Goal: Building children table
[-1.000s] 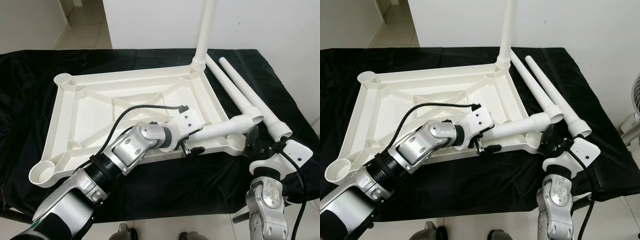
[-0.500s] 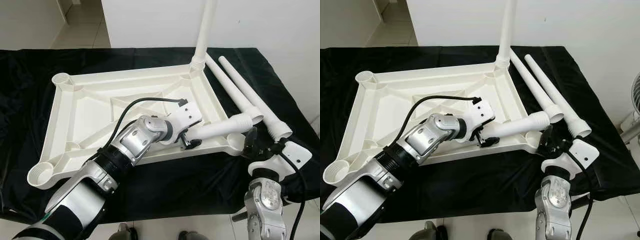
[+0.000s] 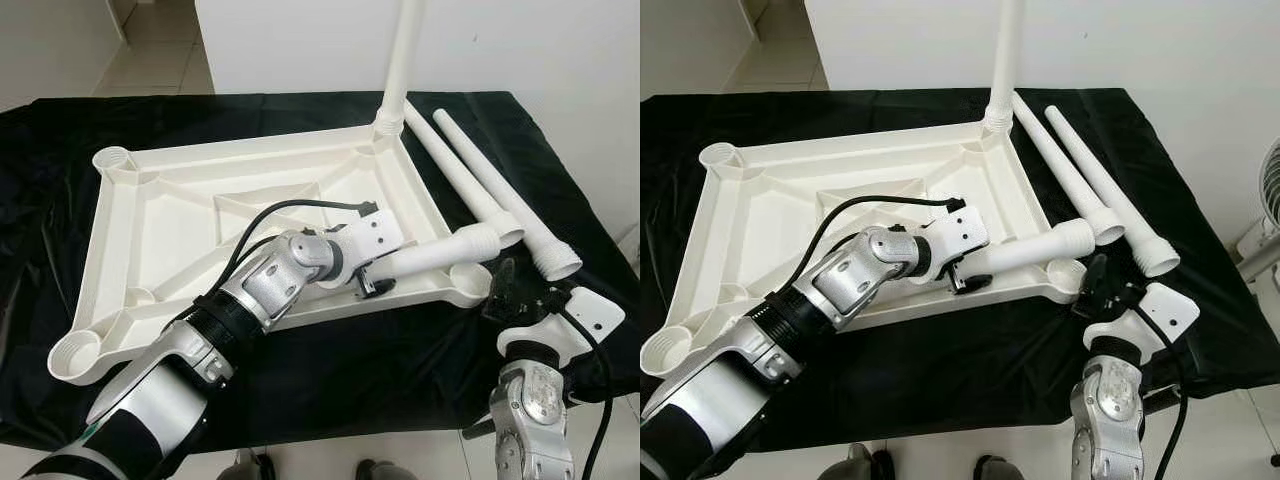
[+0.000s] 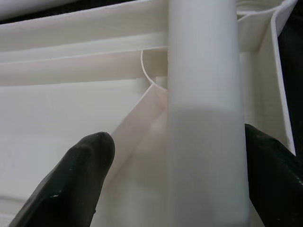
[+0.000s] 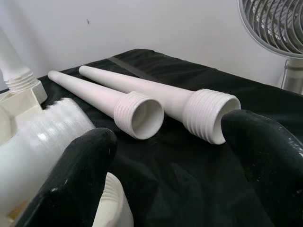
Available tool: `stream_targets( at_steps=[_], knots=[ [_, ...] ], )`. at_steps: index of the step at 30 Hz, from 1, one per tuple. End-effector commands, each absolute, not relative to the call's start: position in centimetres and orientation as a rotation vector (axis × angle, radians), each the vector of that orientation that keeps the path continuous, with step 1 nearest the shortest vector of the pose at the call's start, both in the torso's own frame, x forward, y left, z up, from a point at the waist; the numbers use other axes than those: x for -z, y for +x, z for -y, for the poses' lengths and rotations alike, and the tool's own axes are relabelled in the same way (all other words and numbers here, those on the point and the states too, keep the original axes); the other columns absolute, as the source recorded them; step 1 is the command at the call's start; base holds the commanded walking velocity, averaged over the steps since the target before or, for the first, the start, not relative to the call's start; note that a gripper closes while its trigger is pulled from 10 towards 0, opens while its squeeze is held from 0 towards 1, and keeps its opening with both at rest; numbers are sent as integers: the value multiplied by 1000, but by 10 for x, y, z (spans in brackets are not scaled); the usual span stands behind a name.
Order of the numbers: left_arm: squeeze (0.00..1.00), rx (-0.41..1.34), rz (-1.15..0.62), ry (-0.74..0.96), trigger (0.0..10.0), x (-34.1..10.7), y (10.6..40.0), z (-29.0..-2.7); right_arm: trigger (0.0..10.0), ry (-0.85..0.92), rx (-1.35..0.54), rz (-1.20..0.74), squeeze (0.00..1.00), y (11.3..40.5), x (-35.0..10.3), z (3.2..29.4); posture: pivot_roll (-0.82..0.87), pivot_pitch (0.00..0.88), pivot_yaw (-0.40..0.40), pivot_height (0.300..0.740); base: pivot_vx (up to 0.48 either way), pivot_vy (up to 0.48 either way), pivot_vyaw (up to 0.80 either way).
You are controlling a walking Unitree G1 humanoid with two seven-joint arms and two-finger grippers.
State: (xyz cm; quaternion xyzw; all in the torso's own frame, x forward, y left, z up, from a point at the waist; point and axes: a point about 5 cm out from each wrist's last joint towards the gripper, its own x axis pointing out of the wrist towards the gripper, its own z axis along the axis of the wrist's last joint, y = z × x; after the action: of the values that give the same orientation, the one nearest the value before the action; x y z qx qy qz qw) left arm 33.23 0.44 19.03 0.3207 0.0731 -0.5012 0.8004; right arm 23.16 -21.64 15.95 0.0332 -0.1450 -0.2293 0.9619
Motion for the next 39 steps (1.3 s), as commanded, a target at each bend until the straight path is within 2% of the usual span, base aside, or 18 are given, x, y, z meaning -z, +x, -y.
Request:
stream_targets(
  at_steps=[1, 6, 7, 8, 20, 27, 33, 34, 39],
  knots=[
    [0, 1022, -237, 701, 10000, -178, 337, -23, 10000, 60, 474, 280, 0, 229, -158, 217, -43, 182, 58, 740, 0, 0, 0],
    [0, 1031, -254, 711, 10000, -175, 333, -33, 10000, 64, 471, 275, 0, 230, -157, 215, -33, 183, 54, 740, 0, 0, 0],
    [0, 1043, -260, 705, 1255, -175, 331, -32, 10000, 65, 469, 274, 0, 231, -157, 215, -29, 182, 52, 740, 0, 0, 0],
    [0, 1053, -265, 701, 0, -174, 330, -31, 10000, 65, 466, 274, 0, 232, -157, 214, -28, 181, 49, 740, 0, 0, 0],
    [0, 1179, -259, 737, 0, -181, 313, -16, 10000, 58, 415, 313, 0, 240, -166, 214, -26, 160, 36, 740, 0, 0, 0],
    [0, 1193, -138, 531, 0, -237, 311, -8, 10000, 70, 307, 436, 0, 246, -194, 215, -27, 146, 28, 740, 0, 0, 0],
    [0, 1172, -61, 462, 0, -264, 312, -4, 10000, 64, 262, 459, 0, 251, -203, 219, -25, 140, 22, 740, 0, 0, 0],
    [0, 1173, -55, 461, 10000, -267, 312, -4, 10000, 62, 255, 460, 1000, 252, -203, 219, -25, 140, 22, 740, 0, 0, 0],
    [0, 1159, -18, 496, 10000, -275, 309, -1, 10000, 47, 203, 452, 1000, 254, -202, 218, -20, 136, 19, 740, 0, 0, 0]
  ],
)
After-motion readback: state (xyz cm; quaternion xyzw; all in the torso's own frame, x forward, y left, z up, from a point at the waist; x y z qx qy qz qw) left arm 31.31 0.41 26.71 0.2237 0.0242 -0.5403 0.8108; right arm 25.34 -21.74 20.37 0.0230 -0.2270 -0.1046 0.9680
